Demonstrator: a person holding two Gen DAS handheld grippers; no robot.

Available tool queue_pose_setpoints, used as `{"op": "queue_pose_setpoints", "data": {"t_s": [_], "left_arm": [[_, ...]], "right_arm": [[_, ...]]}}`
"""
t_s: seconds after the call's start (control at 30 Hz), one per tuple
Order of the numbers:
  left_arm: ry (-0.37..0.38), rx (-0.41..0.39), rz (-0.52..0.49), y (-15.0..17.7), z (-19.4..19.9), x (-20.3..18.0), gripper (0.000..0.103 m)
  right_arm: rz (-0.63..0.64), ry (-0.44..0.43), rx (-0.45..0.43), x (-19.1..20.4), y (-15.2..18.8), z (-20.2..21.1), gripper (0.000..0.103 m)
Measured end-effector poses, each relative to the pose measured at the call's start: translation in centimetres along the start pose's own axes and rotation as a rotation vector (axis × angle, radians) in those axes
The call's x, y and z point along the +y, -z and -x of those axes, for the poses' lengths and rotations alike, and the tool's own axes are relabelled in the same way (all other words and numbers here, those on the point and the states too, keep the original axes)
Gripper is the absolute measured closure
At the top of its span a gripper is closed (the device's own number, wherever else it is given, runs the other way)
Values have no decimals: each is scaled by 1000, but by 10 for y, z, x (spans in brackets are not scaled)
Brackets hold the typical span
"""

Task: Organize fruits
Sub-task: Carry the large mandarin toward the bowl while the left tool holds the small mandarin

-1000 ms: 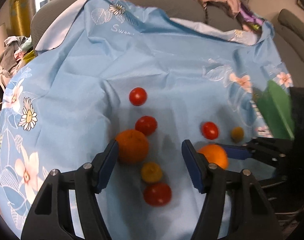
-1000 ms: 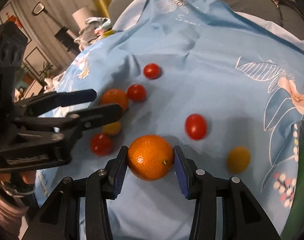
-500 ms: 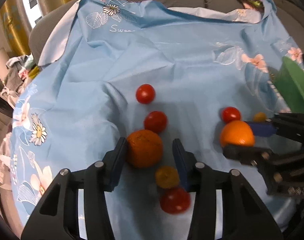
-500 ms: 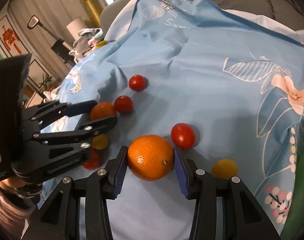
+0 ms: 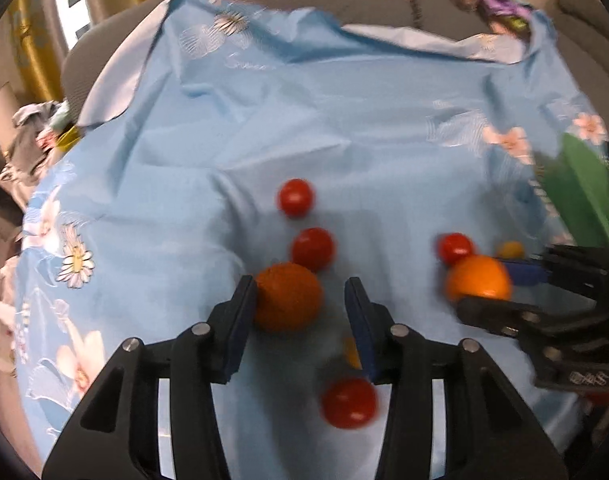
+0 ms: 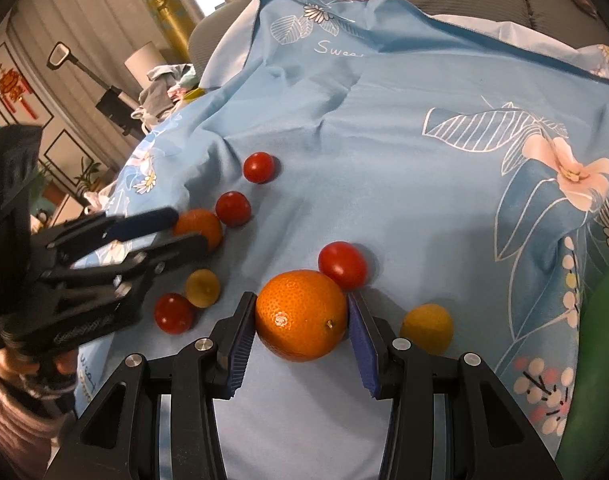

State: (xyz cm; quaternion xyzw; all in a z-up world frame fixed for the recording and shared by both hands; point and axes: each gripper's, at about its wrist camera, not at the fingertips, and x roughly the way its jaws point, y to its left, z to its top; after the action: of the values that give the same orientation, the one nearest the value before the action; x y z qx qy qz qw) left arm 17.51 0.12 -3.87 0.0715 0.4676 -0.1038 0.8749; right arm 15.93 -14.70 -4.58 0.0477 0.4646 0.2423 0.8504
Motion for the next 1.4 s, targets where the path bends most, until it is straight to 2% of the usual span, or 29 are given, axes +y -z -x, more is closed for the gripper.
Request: {"op": "queue_pose_setpoints", "data": {"t_s": [0.07,0.2,0.3,0.33,0.43,0.67,0.83,0.97,1.4], "left_arm": [[8,10,-6,-5,-3,4,61],[-37,34,-111,-6,-8,-6,60],[-34,43,-142,-6,-14,-4,61],[-53,50,-162,-6,-19,-5,65],[-90,44,-196,-3,-23,-9,65],[-40,29,-89,-5,-19,0,65],[57,52,-7,5,-6,1,65],[129,33,39,21,17,-5,65],[204,-31,85,57,81,-25,65]], "right_arm": [[1,1,0,0,0,0,57],[2,-8,-1,0,0,-1,57],[3,-12,-1,1,-1,-2,57],[4,-12,-1,1,-2,-2,57],[5,-11,-2,2,-1,-2,57],[9,-2,-10,3,-1,-1,57],[10,3,-32,4,1,8,57],[6,10,-44,5,6,18,57],[18,76,-101,24,37,70,57]]}}
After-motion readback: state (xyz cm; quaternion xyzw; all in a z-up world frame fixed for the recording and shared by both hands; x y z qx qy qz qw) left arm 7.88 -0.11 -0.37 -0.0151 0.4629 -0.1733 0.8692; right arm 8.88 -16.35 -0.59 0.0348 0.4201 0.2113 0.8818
